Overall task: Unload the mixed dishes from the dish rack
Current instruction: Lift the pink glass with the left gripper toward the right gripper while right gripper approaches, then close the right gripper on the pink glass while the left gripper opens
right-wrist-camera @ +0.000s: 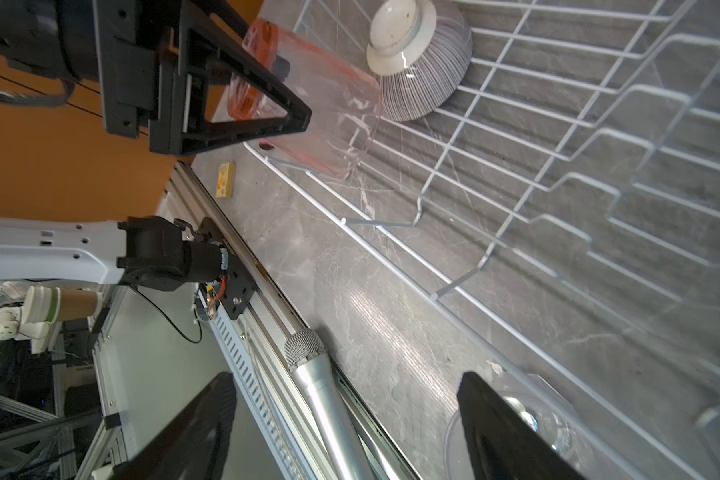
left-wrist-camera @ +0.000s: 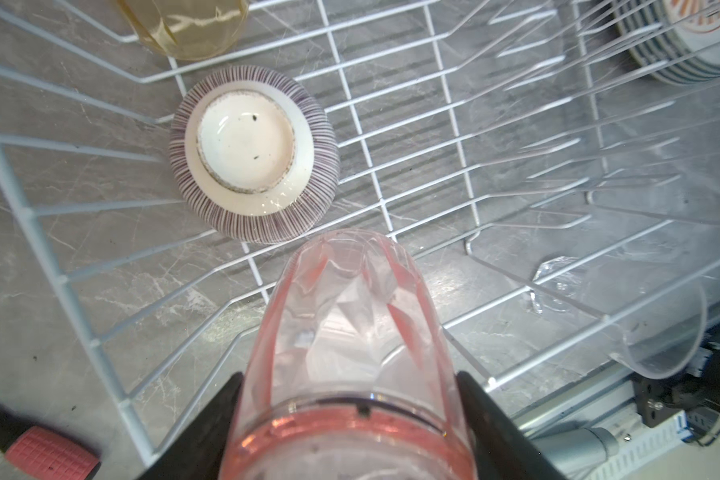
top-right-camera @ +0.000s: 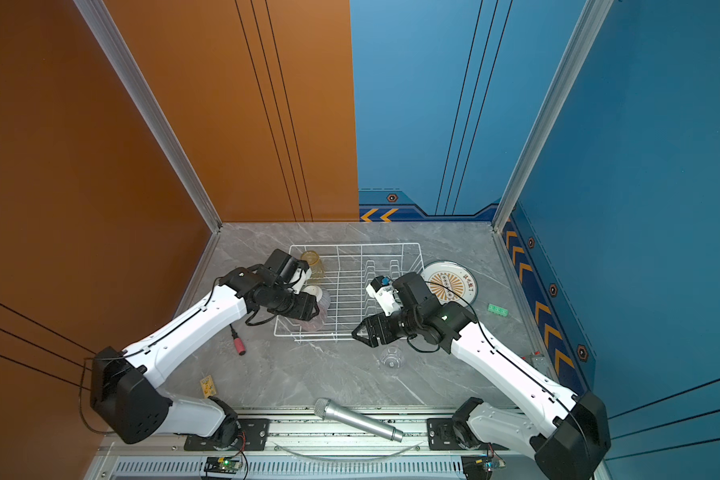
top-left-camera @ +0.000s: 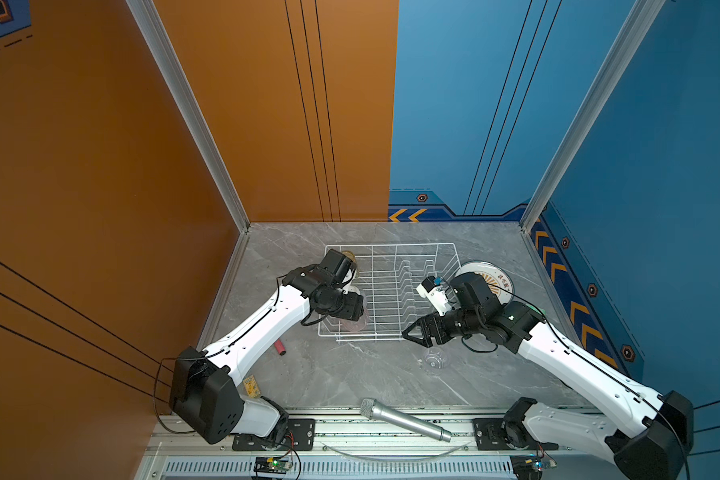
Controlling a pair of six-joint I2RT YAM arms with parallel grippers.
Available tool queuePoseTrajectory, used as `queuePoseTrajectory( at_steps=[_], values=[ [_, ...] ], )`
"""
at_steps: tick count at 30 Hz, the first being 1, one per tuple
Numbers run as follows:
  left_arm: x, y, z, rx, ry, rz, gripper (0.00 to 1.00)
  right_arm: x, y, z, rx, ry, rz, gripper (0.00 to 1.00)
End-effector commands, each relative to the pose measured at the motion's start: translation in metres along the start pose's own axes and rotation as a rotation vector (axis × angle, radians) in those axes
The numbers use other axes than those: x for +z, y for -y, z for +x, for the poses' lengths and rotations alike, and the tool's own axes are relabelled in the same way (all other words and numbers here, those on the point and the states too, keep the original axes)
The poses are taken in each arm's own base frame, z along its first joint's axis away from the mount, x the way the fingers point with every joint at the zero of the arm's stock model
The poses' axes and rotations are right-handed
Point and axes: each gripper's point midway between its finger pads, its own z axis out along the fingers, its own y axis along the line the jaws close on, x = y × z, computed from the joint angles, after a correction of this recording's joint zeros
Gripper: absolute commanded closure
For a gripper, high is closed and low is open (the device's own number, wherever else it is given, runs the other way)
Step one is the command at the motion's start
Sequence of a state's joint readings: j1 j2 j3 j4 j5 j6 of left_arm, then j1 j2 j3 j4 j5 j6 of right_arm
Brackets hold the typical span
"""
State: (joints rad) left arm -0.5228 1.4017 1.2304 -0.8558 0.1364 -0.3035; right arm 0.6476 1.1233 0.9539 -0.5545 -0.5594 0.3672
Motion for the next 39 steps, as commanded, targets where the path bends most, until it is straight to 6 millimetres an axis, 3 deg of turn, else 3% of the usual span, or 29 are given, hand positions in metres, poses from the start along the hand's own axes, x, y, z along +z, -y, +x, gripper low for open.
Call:
queuePoseTrajectory(
  at_steps=[1,13,29,39],
  values=[
    [-0.023,0.027,-0.019,0.017,0.082,0.163,0.62,-0.002,-0.024,-0.012,0.012,0.054,-0.168,0.19],
    [-0.066,0.086,-0.065,0.012,0.276,0.568,0.63,-0.004,-0.010,-0.043,0.096,0.204,-0.299,0.32],
    [-0.073,0.115,-0.077,0.000,0.314,0.814,0.63,-0.023,-0.017,-0.093,0.050,0.370,-0.378,0.40],
    [-0.068,0.126,-0.078,-0.009,0.302,0.899,0.63,-0.041,-0.035,-0.113,-0.008,0.462,-0.451,0.48]
  ],
)
